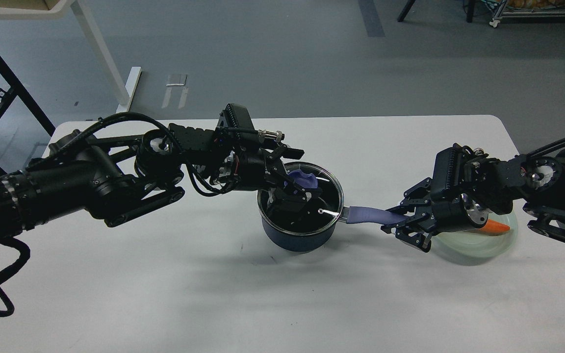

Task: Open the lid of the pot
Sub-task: 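Grasp the purple knob of the glass lid with the left gripper, then lift the glass lid up off the pot with the left gripper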

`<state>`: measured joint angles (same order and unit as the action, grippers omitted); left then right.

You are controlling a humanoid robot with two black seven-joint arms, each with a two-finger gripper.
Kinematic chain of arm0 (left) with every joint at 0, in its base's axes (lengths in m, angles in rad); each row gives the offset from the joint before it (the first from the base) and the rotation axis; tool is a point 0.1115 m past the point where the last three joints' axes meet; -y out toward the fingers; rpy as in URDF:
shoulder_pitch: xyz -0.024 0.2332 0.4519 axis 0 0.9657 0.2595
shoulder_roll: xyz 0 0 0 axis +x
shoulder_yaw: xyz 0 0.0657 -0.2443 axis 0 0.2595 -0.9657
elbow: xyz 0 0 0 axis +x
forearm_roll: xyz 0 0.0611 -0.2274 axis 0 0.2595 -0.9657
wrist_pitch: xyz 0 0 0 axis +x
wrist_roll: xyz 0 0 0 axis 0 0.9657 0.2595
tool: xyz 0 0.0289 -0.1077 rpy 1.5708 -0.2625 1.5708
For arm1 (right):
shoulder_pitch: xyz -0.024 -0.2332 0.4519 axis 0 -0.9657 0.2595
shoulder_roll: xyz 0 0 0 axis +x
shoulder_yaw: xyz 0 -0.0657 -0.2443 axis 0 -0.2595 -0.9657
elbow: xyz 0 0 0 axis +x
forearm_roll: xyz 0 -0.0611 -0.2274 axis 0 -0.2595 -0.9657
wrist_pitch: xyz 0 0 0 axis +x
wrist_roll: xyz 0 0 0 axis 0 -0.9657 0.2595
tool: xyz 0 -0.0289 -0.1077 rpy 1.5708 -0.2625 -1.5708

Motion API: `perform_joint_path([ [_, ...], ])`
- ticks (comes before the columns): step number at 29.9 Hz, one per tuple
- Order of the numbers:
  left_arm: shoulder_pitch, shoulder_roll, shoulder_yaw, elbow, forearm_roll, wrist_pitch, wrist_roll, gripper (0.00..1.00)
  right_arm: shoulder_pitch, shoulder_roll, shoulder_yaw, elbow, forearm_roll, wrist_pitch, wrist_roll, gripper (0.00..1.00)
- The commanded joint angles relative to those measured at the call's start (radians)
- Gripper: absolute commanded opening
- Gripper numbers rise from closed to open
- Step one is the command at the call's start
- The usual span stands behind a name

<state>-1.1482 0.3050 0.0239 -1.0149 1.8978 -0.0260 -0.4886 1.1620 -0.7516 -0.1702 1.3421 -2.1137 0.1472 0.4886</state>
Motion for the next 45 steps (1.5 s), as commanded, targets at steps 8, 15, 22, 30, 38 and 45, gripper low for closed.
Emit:
perform_joint_path([
  [8,0.038,-0.017,0.01,0.035,-0.009,-0.002,0.0,0.99,-0.004,0.0,0.0,0.0,0.0,-0.001,0.0,0.31],
  [15,0.044,-0.018,0.01,0.044,-0.011,-0.002,0.0,0.98,-0.004,0.0,0.0,-0.001,0.001,-0.001,0.0,0.31],
  [22,0.048,-0.02,0.01,0.053,-0.013,0.0,0.0,0.77,-0.005,0.0,0.0,0.0,0.001,-0.001,0.0,0.31],
  [30,0.056,-0.02,0.01,0.053,-0.009,0.021,0.0,0.36,-0.005,0.001,0.0,-0.001,0.001,-0.001,0.0,0.31],
  [38,0.041,-0.017,0.007,0.033,-0.022,0.032,0.0,0.37,-0.005,0.0,0.0,0.0,0.001,-0.001,0.0,0.31],
  [45,-0.013,0.071,0.005,-0.043,-0.108,0.032,0.0,0.38,-0.01,-0.002,0.0,-0.001,0.008,-0.001,0.0,0.31],
])
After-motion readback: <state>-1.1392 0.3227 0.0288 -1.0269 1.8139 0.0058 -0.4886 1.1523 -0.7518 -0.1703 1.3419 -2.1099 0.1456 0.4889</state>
